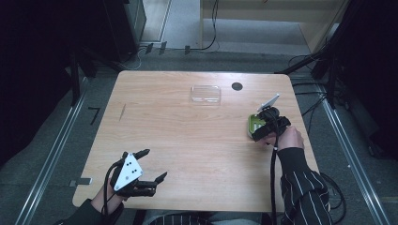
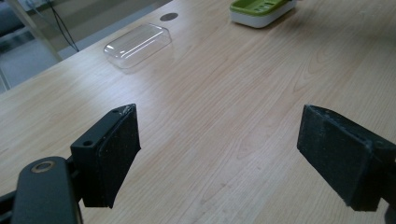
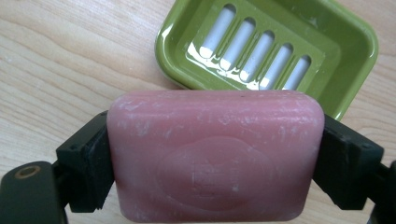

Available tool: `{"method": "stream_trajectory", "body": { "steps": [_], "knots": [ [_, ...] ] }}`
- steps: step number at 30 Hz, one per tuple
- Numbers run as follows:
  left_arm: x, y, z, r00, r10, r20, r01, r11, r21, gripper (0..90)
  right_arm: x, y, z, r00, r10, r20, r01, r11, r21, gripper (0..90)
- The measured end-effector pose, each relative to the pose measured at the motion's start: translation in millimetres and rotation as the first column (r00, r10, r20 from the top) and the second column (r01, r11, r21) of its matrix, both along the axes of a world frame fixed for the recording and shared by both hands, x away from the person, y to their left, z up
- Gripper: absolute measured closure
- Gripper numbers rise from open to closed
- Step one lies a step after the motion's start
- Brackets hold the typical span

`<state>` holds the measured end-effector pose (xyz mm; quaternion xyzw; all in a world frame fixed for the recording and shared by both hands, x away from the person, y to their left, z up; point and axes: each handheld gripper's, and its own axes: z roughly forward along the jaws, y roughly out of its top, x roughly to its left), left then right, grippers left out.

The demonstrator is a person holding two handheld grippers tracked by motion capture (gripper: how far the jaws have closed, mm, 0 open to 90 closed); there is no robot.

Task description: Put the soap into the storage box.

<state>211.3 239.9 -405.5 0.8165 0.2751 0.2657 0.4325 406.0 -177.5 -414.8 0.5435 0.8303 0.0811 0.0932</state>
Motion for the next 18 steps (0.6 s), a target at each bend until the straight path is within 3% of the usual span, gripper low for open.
{"method": "stream_trajectory", "body": {
  "steps": [18],
  "knots": [
    [0.0, 0.2, 0.0, 1.0, 0.002, 0.0, -0.002, 1.0, 0.002, 14.0, 11.8, -5.1, 5.8, 0.9993, -0.027, 0.025, 0.026, 0.9995, 0.017, 13.7]
  ]
}}
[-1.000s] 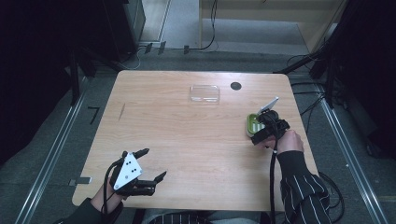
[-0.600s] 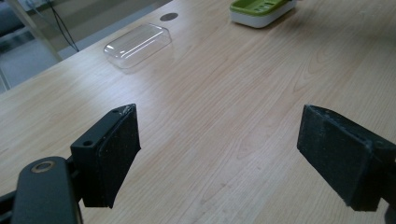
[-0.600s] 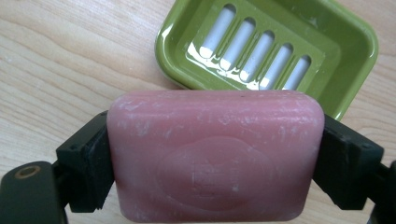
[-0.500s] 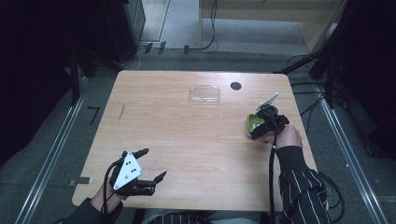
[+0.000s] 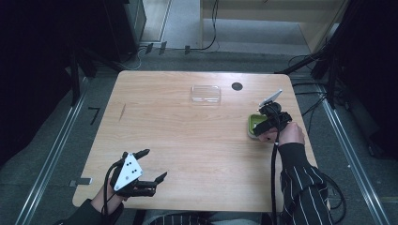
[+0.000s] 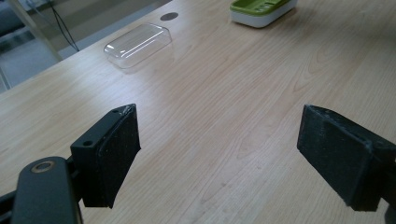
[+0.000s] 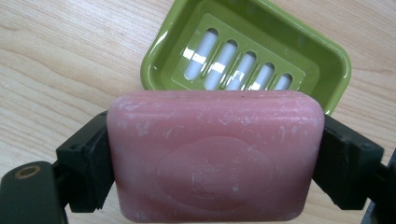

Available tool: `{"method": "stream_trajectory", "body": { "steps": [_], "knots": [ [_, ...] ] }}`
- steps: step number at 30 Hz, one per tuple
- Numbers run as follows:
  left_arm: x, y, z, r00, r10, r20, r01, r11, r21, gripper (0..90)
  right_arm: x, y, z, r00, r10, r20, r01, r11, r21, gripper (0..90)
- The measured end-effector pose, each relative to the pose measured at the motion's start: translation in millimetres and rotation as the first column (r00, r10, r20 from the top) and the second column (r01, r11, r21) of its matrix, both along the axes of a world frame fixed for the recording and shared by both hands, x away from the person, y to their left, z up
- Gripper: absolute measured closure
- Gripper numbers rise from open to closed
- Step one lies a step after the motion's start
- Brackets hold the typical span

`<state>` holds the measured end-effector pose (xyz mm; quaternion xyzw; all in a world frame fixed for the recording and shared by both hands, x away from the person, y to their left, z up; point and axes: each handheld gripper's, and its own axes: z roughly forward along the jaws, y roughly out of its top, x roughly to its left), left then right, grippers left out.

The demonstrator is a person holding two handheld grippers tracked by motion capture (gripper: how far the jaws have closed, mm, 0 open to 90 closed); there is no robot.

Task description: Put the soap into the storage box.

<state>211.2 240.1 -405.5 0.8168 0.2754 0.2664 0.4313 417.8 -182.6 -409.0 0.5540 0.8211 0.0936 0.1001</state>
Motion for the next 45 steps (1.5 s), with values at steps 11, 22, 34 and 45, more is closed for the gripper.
{"method": "stream_trajectory", "body": {
  "steps": [11, 22, 34, 45],
  "knots": [
    [-0.1, 0.0, 0.0, 1.0, 0.0, 0.0, 0.0, 1.0, -0.001, 14.0, 5.4, -0.9, 1.8, 0.9999, -0.007, 0.014, 0.007, 1.0, 0.004, 13.7],
    [-0.1, -0.3, -0.3, 1.0, 0.0, -0.001, 0.0, 1.0, 0.002, 14.0, 9.3, -7.2, -0.5, 0.9994, -0.029, 0.019, 0.029, 0.9995, 0.015, 13.7],
    [0.1, -0.2, -0.3, 1.0, 0.004, -0.002, -0.004, 1.0, 0.004, 14.0, 19.9, -8.1, -4.1, 0.9981, -0.058, 0.021, 0.057, 0.9977, 0.037, 13.7],
    [0.1, 0.2, -0.2, 1.0, 0.002, -0.003, -0.002, 1.0, 0.002, 14.0, 29.8, -11.3, -10.2, 0.9943, -0.104, 0.026, 0.102, 0.9927, 0.065, 13.7]
  ]
}}
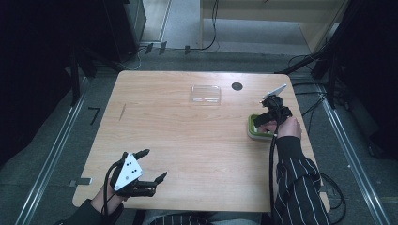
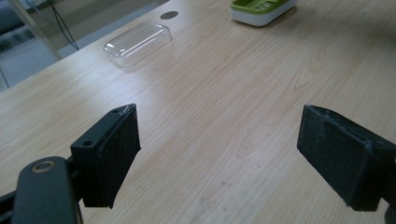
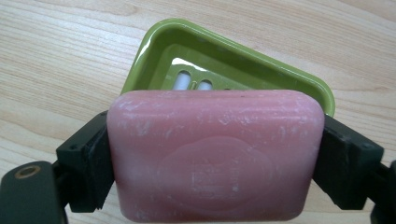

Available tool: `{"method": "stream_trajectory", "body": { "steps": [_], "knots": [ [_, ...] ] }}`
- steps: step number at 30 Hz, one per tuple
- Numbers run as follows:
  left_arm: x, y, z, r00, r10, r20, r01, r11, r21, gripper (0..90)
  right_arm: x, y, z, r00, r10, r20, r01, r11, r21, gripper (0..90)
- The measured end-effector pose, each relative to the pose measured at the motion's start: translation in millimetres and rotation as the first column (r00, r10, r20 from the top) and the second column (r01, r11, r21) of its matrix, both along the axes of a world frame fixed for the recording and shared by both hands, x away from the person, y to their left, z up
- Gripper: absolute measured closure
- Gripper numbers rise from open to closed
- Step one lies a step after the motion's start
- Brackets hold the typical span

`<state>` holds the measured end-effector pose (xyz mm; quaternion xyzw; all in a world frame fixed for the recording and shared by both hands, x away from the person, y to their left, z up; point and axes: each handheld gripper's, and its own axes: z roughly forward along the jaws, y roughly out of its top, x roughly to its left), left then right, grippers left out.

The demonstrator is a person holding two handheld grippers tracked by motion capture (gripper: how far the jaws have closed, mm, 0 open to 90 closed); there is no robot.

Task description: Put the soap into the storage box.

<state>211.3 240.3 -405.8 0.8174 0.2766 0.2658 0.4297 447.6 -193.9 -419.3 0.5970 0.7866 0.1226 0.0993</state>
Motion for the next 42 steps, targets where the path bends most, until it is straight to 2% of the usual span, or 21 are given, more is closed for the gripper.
{"method": "stream_trajectory", "body": {
  "steps": [12, 13, 24, 31, 42],
  "knots": [
    [-0.1, -0.3, -0.1, 1.0, 0.0, -0.001, 0.0, 1.0, 0.004, 14.0, 2.5, -5.5, -5.2, 0.9984, -0.056, 0.01, 0.055, 0.9981, 0.027, 13.7],
    [-0.1, -0.4, -0.2, 1.0, 0.0, -0.001, 0.0, 1.0, 0.002, 14.0, 2.7, -5.7, -5.6, 0.9978, -0.062, 0.022, 0.061, 0.9975, 0.034, 13.7],
    [0.0, 0.3, -0.1, 1.0, 0.0, 0.001, 0.0, 1.0, 0.002, 14.0, 9.1, -4.2, -11.9, 0.9962, -0.083, 0.025, 0.081, 0.9951, 0.057, 13.7],
    [-0.1, 0.0, 0.1, 1.0, -0.002, 0.001, 0.002, 1.0, 0.006, 14.0, 9.3, -7.3, -14.2, 0.9929, -0.108, 0.049, 0.104, 0.9913, 0.08, 13.7],
    [0.0, 0.3, 0.0, 1.0, 0.003, 0.002, -0.003, 1.0, -0.001, 14.0, 13.8, -8.8, -22.5, 0.9898, -0.137, 0.039, 0.133, 0.9862, 0.099, 13.7]
  ]
}}
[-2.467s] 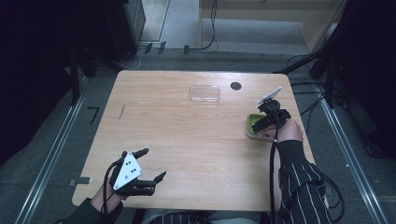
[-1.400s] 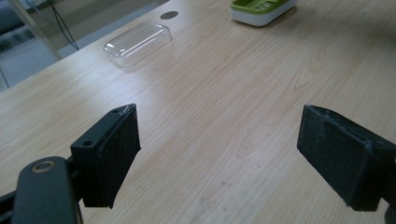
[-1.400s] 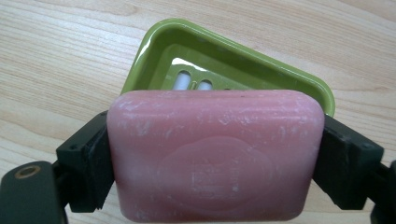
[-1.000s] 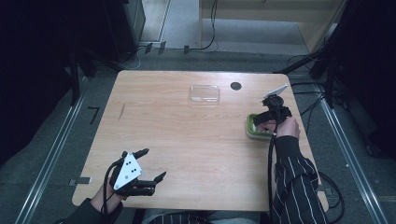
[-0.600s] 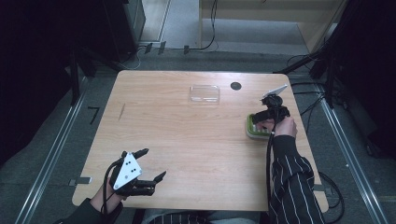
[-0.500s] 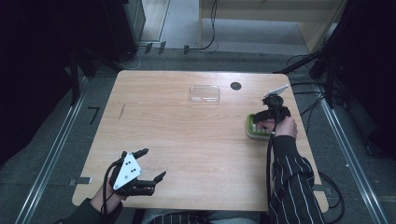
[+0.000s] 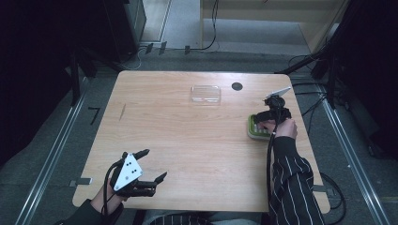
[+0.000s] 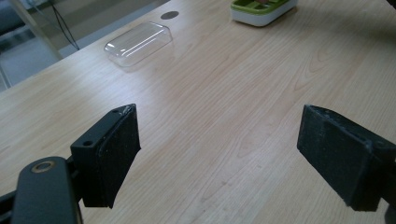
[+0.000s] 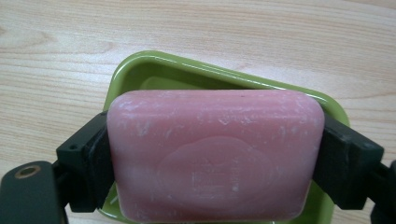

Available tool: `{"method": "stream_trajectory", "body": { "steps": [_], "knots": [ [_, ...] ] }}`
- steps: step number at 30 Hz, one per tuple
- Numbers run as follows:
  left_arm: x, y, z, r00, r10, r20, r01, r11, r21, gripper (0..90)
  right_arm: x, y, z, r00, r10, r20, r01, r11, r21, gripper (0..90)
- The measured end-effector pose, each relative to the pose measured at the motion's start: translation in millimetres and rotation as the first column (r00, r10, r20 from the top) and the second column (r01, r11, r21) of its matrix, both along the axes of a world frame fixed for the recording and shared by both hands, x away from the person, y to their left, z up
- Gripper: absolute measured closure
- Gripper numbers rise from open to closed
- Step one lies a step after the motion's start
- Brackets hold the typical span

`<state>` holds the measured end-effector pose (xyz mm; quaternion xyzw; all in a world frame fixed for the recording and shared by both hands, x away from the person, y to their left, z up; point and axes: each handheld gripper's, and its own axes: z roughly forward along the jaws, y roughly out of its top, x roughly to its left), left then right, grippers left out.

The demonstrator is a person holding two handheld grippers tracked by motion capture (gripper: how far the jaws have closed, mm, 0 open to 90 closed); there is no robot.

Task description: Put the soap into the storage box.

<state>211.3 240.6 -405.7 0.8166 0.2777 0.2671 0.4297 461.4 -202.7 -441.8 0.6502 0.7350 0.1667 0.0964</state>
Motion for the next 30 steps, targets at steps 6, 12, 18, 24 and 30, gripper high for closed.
{"method": "stream_trajectory", "body": {
  "steps": [6, 12, 18, 24, 30],
  "knots": [
    [-0.2, 0.4, 0.0, 1.0, 0.0, -0.001, 0.0, 1.0, -0.001, 14.0, 2.5, 2.9, -4.7, 0.9998, -0.016, -0.007, 0.016, 0.9999, -0.005, 13.7],
    [-0.2, 0.0, 0.0, 1.0, -0.003, -0.002, 0.003, 1.0, 0.0, 14.0, 2.6, 3.9, -6.6, 0.9995, -0.029, -0.013, 0.029, 0.9996, 0.0, 13.7],
    [0.0, -0.1, -0.1, 1.0, -0.003, -0.002, 0.003, 1.0, 0.002, 14.0, 3.3, 2.1, -10.4, 0.9983, -0.052, -0.027, 0.052, 0.9986, 0.009, 13.7],
    [0.0, -0.1, -0.1, 1.0, -0.002, -0.002, 0.002, 1.0, 0.001, 14.0, 3.9, 1.6, -13.7, 0.9966, -0.075, -0.034, 0.075, 0.9971, 0.01, 13.7],
    [0.0, -0.1, -0.1, 1.0, -0.001, -0.002, 0.001, 1.0, 0.0, 14.0, 4.7, 4.0, -17.1, 0.9954, -0.082, -0.05, 0.083, 0.9966, 0.005, 13.6]
  ]
}}
